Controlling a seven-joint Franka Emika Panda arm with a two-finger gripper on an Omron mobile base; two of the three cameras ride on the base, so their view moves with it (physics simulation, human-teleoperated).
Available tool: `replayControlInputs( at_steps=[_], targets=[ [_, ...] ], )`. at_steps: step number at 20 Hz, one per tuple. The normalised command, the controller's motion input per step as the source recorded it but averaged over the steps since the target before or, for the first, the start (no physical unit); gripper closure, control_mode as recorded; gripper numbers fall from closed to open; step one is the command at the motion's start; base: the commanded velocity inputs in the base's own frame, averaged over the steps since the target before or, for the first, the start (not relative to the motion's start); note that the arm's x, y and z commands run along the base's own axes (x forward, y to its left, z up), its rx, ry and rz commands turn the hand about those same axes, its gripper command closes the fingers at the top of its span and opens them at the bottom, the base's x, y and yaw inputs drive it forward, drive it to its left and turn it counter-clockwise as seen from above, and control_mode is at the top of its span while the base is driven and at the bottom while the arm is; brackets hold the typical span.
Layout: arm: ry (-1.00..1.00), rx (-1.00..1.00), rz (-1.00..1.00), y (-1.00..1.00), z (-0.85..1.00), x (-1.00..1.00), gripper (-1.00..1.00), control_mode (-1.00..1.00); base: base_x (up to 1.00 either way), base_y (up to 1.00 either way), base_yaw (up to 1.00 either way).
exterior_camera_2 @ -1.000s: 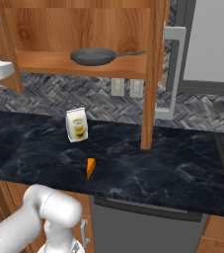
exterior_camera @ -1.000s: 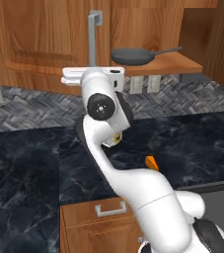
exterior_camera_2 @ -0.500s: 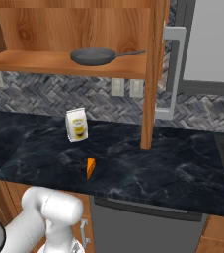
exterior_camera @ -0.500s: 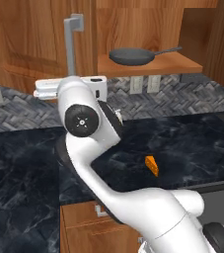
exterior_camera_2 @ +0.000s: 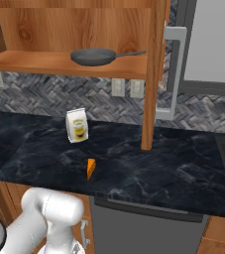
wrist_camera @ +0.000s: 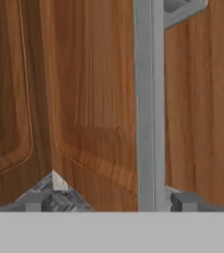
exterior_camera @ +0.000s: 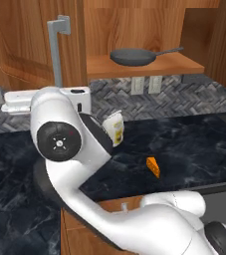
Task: Pick the pan from the cabinet and place it on the stove. Then turn on the stove burner for the pan.
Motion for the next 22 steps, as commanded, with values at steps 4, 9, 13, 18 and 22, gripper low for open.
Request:
replayControlInputs(
  at_steps=[4,9,13,18,22],
  targets=[
    [-0.07,0.1,0.15,-0.19,0.0,-0.76,-1.0,-1.0,0.0,0.0,0.0],
    [-0.07,0.17,0.13,-0.51,0.0,-0.72,-1.0,-1.0,0.0,0.0,0.0],
    [-0.02,0.22,0.17,-0.82,0.01,-0.46,-1.0,-1.0,0.0,0.0,0.0],
    [0.0,0.24,0.19,-0.99,0.01,-0.2,-1.0,-1.0,0.0,0.0,0.0],
    [0.0,0.23,0.2,-0.98,0.0,-0.08,-1.0,-1.0,0.0,0.0,0.0]
  ],
)
